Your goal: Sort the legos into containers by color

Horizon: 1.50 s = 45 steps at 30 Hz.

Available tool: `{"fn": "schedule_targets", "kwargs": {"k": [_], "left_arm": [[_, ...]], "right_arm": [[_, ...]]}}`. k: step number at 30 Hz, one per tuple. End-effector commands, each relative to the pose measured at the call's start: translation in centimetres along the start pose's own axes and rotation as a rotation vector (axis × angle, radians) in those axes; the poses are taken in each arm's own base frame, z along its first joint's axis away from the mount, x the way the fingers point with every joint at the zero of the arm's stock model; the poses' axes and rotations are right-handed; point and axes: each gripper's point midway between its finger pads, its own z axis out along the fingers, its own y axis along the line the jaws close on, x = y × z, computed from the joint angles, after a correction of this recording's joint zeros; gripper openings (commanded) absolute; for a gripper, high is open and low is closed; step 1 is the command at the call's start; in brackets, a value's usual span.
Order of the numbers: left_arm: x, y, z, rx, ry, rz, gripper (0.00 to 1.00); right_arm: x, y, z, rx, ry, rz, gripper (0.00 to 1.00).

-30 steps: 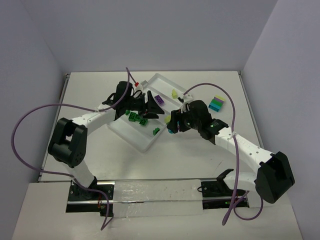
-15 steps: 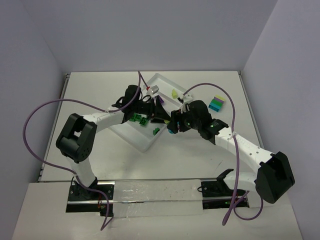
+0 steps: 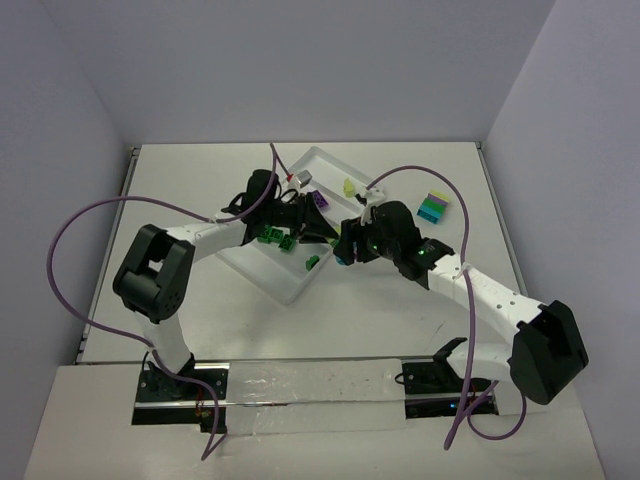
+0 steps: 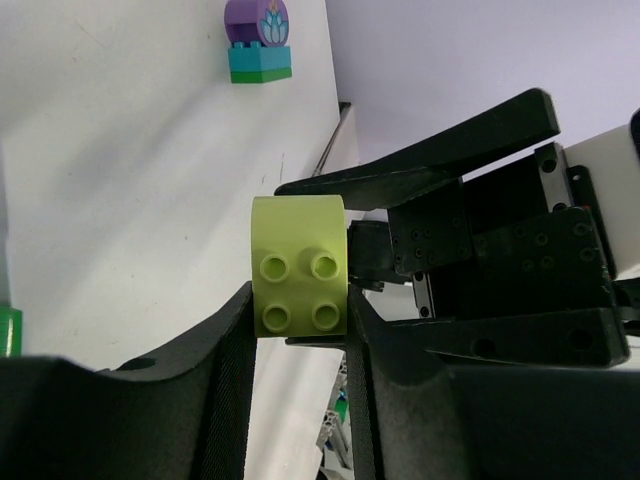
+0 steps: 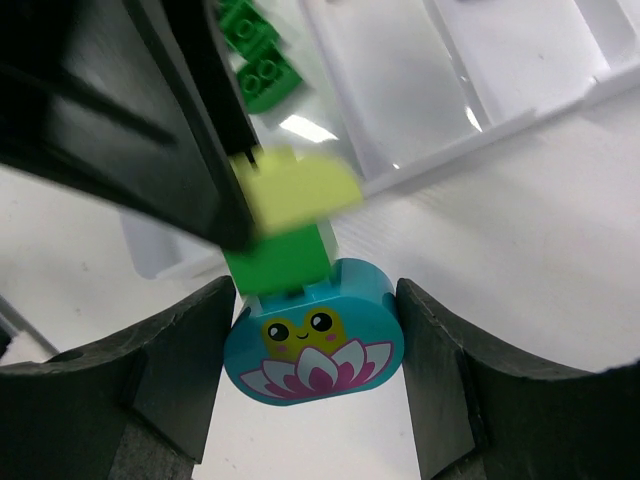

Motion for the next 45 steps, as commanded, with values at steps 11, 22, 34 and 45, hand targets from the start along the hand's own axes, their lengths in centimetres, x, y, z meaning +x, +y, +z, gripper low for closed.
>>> {"fn": "schedule_targets", "kwargs": {"k": [11, 22, 34, 45], "left_arm": [[-7.8, 0.0, -2.3, -0.044, -0.187, 0.014, 0.0], [-9.4, 1.0, -3.2, -0.151, -0.237, 0.061, 0.0], [-8.1, 1.5, -6.2, -0.294, -0.3, 0.072, 0.0], [-7.5, 0.8, -7.0, -0.294, -0.304, 0.072, 0.0]], "right_arm": [[2.5, -4.3, 0.3, 0.221, 0.032, 0.105, 0.0], [4.7, -10.5, 1.5, 0.42, 0.138, 0.261, 0.02], [5.8, -12.7, 4.4, 0.524, 0.206, 0.283, 0.68], [-2.9, -8.6, 0.7, 0.36, -0.009, 0.211, 0.72]]}}
